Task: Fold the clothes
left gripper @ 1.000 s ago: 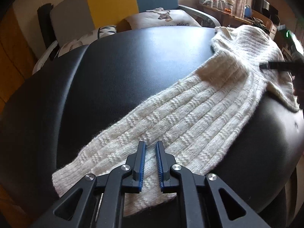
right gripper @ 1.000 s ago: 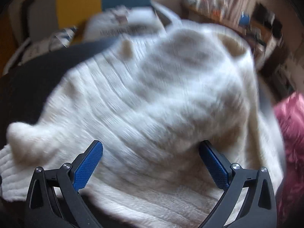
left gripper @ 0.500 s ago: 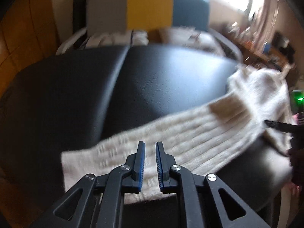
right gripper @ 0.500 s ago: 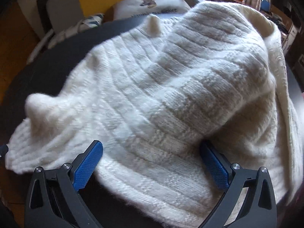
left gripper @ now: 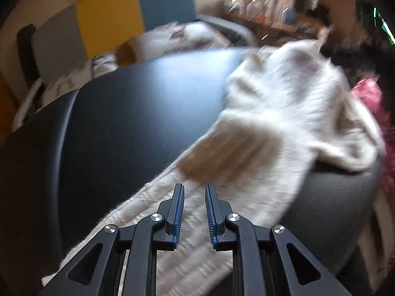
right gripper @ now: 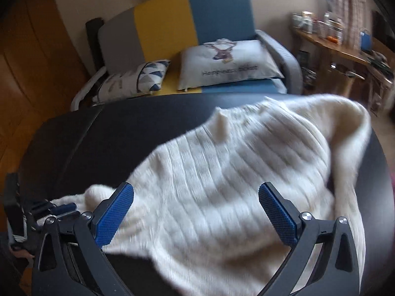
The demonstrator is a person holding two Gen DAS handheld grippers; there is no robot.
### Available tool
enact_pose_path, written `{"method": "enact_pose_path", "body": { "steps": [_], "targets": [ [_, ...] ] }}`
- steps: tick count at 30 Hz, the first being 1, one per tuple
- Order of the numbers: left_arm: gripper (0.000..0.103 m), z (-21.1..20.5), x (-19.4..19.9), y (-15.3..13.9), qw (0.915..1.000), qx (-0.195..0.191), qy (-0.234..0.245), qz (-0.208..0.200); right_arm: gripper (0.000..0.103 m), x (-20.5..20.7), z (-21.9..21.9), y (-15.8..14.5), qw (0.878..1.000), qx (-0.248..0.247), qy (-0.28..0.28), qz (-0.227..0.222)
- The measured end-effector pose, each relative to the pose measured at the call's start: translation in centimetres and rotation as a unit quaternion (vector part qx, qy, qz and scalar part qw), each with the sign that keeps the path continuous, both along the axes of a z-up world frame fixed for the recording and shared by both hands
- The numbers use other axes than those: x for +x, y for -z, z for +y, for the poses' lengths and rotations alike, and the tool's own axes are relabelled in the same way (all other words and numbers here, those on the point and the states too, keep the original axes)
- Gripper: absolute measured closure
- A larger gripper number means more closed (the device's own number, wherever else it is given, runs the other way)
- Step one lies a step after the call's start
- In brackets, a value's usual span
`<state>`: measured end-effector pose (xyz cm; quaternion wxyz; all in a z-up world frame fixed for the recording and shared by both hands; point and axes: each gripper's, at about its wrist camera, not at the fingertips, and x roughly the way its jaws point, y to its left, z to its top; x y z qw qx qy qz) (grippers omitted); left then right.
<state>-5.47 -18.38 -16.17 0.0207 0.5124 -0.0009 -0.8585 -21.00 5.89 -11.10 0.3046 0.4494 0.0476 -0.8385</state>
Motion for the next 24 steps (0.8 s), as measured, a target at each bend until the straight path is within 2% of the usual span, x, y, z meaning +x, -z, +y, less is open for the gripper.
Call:
{"method": "enact_pose_path", "body": {
  "steps": [3,5,7,10,13,16,20,22,24],
  "targets": [
    [0.086,-0.4,0.3,0.4,0.9996,0.016,-0.023,0.001,0.0,-2.5,-2.3,1.9,0.999,0.018,-0.022,-0.02],
    [0.086,-0.7,0.7,0.5,0.9989,0.029,-0.037,0.006,0.0,-4.2,-4.4,3.9,0.998,0.054,-0.024,-0.028],
    [0.085,-0.5,1.2,0.6,0.9988,0.023,-0.042,0.01,0.0,-5.6,-6.0,6.0,0.994,0.103,-0.02,-0.033],
    [0.084,-0.7,2.4,0.6,0.9971,0.034,-0.066,0.012,0.0,-7.4,-7.5,9.4,0.981,0.193,0.006,-0.035],
    [0.084,-0.9,3.5,0.6,0.9953,0.048,-0.083,0.015,0.0,-9.1,-6.3,9.6,0.989,0.129,0.055,-0.054],
    [0.084,-0.8,3.7,0.0,0.9936,0.067,-0.088,0.018,0.0,-8.9,-6.6,9.3,0.989,0.135,0.052,-0.045],
    [0.084,-1.2,3.2,-1.5,0.9925,0.075,-0.081,0.052,0.0,-6.7,-6.4,7.2,0.993,0.11,0.009,-0.035],
    [0.084,-1.1,2.5,-2.0,0.993,0.075,-0.069,0.059,0.0,-5.1,-6.9,6.0,0.994,0.092,-0.042,-0.029],
    [0.084,-0.7,1.7,-2.4,0.9936,0.072,-0.058,0.065,0.0,-3.4,-8.1,5.2,0.991,0.099,-0.094,-0.013]
  ]
}}
